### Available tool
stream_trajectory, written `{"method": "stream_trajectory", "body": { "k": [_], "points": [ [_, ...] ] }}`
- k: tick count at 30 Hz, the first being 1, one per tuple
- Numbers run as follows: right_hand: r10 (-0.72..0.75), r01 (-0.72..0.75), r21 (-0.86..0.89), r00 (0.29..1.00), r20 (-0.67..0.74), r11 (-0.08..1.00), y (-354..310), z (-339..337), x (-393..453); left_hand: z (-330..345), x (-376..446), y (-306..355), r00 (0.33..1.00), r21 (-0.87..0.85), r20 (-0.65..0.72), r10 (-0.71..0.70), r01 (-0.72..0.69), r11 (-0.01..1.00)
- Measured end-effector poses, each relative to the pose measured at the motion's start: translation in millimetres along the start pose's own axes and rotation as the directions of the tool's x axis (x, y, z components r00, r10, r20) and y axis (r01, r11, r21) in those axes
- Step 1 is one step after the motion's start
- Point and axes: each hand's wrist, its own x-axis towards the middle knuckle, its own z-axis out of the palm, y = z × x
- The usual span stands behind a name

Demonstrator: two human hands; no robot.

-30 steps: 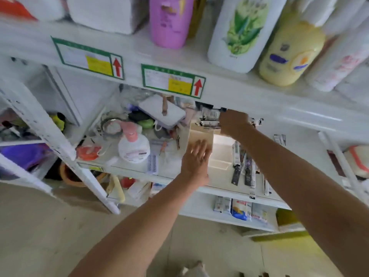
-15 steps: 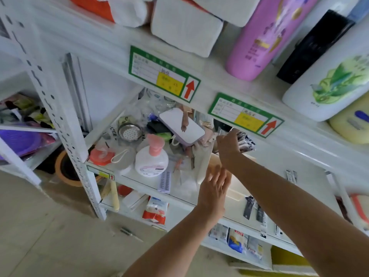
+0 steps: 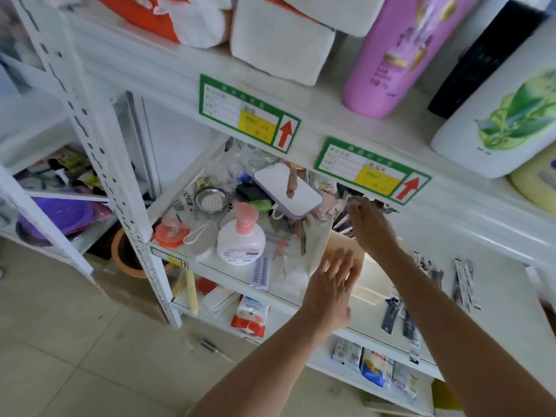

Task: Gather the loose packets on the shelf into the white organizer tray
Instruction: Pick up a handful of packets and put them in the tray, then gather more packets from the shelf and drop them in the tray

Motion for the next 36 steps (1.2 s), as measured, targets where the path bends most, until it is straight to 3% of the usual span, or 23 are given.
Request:
{"method": "stream_trajectory", "body": {
  "k": [2,4,5,7,9,11,14,17,20,24,31,34,36],
  "points": [
    [-0.008,0.007,0.044,1.0,0.009,0.999,1,15,1,1,0,-4,0.999,-0.129,0.043,-0.003,0.008,0.992],
    [-0.182,0.183,0.022,0.982,-0.048,0.983,2,22,-3,3,2,-9,0.999,-0.111,0.016,0.039,-0.037,0.993],
    [-0.165,0.172,0.116,0.984,-0.067,0.978,3,16,-8,3,1,-8,0.999,-0.105,0.029,0.039,-0.035,0.994],
    [0.036,0.035,0.44,0.988,-0.152,0.897,17,2,-21,3,-1,-4,0.999,-0.103,0.015,0.043,-0.041,0.994],
    [0.273,-0.059,0.613,0.926,-0.261,0.788,48,-6,-45,3,2,2,0.999,-0.066,0.003,0.041,-0.04,0.997],
    [0.42,-0.217,0.579,0.875,-0.242,0.786,103,-3,-83,7,7,3,0.999,-0.041,-0.002,0.032,-0.032,0.999],
    [0.632,-0.573,0.363,0.773,-0.056,0.734,208,17,-154,7,10,2,0.998,-0.004,0.065,0.016,-0.016,1.0],
    [0.715,-0.709,0.15,0.699,0.021,0.689,279,33,-211,3,13,6,0.997,0.041,0.08,-0.006,0.003,0.999],
    [0.603,-0.604,0.121,0.796,0.053,0.787,300,46,-223,-5,17,21,0.991,0.062,0.117,-0.066,0.06,0.996],
    [0.345,-0.362,0.169,0.93,0.124,0.917,275,54,-200,-10,19,24,0.984,0.096,0.153,-0.097,0.083,0.992],
    [0.254,-0.284,0.229,0.955,0.153,0.931,296,49,-155,-6,21,28,0.968,0.113,0.196,-0.156,0.136,0.984],
    [0.403,-0.377,0.311,0.915,-0.022,0.873,333,35,-129,-3,23,27,0.97,0.109,0.186,-0.158,0.139,0.984],
    [0.513,-0.474,0.309,0.857,-0.054,0.825,363,26,-101,-2,25,28,0.972,0.113,0.179,-0.155,0.136,0.984]
  ]
}}
